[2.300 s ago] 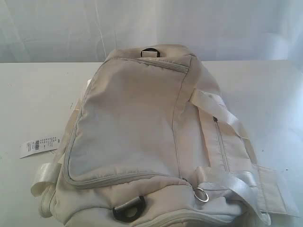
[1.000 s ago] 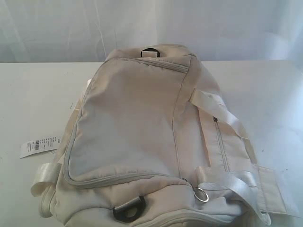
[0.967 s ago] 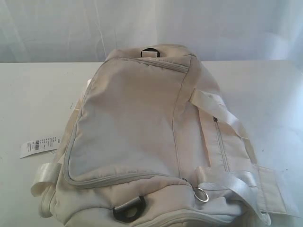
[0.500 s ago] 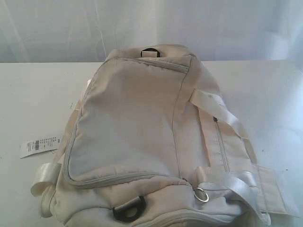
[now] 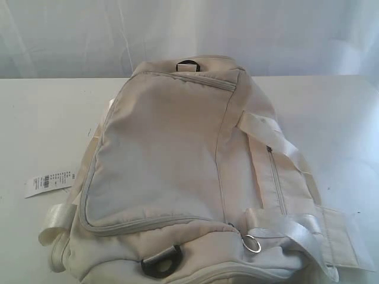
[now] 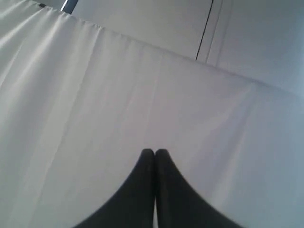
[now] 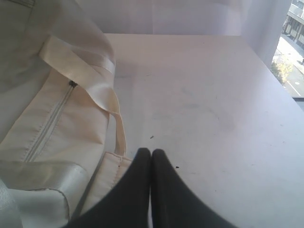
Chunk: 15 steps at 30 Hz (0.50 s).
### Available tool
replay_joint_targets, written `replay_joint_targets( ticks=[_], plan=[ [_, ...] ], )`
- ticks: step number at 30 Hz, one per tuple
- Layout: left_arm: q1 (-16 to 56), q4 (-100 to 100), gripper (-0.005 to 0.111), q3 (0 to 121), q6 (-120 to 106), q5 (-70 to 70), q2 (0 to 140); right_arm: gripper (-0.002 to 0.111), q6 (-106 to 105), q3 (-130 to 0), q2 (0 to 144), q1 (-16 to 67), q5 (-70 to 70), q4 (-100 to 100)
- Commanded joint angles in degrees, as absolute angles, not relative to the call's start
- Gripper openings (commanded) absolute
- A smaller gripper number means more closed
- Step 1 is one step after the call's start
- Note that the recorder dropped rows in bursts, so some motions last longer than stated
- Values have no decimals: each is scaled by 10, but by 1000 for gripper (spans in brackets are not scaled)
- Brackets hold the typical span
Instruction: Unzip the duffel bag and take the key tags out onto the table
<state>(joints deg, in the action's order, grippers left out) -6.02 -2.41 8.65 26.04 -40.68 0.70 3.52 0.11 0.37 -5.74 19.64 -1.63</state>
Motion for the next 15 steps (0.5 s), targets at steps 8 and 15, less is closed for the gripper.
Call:
replay_joint_targets(
  ticks=[8,15],
  plan=[
    [-44,33,0,407,105,283,231,0,36,0,0,-57,191,-21],
    [8,-458,0,467,-438,609,392,0,36,0,0,-57,191,-21]
  ],
)
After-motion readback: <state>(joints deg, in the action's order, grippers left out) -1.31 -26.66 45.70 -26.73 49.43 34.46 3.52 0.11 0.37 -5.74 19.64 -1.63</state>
